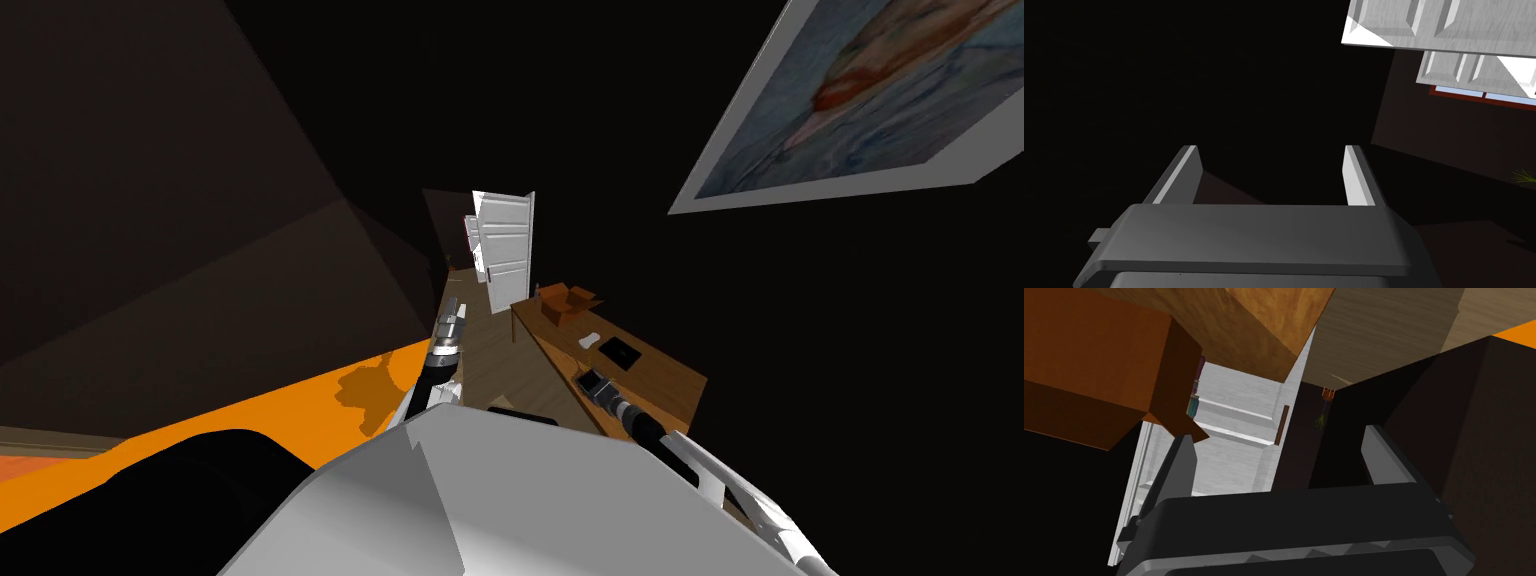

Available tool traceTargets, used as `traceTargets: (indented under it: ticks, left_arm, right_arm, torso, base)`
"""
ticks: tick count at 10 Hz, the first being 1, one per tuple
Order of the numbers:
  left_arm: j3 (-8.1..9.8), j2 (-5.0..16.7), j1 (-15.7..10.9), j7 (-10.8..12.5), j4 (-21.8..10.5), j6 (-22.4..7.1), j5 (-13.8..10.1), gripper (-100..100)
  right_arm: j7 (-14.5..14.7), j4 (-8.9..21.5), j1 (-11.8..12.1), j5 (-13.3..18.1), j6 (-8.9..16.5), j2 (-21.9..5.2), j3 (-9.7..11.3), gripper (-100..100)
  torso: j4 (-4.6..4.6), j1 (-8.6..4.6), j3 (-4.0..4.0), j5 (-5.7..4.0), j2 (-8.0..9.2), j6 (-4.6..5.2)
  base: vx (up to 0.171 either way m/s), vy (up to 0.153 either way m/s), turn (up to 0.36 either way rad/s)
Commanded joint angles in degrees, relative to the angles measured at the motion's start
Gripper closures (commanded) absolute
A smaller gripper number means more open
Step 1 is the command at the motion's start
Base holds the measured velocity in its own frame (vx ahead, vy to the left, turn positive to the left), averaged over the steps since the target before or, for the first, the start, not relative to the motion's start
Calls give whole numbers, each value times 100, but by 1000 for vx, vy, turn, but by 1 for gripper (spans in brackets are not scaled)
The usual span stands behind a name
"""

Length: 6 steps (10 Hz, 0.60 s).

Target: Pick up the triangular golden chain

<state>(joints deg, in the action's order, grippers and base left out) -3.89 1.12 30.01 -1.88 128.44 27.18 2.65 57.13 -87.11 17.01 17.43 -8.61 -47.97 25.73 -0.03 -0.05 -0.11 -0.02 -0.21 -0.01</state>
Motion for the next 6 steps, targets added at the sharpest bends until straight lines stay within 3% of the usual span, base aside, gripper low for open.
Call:
traceTargets:
  ticks: [1,2,3,6]
  left_arm:
    - [0,0,0,0,0,0,0,0]
    - [1,0,1,0,0,0,0,0]
    - [0,0,0,0,0,0,0,0]
    - [1,0,1,0,0,0,0,0]
  right_arm:
    - [175,213,-32,41,14,-167,47,-100]
    - [376,358,-27,135,108,-361,130,-100]
    - [376,411,-27,135,108,-361,130,-100]
    - [742,756,3,317,287,-727,284,-100]
  torso:
    - [0,0,0,0,0,0]
    - [0,0,0,0,1,6]
    - [0,2,0,1,1,2]
    - [1,3,3,1,5,4]
  base:
    - [40,-9,67]
    - [37,-1,117]
    - [32,-3,97]
    - [30,-4,126]
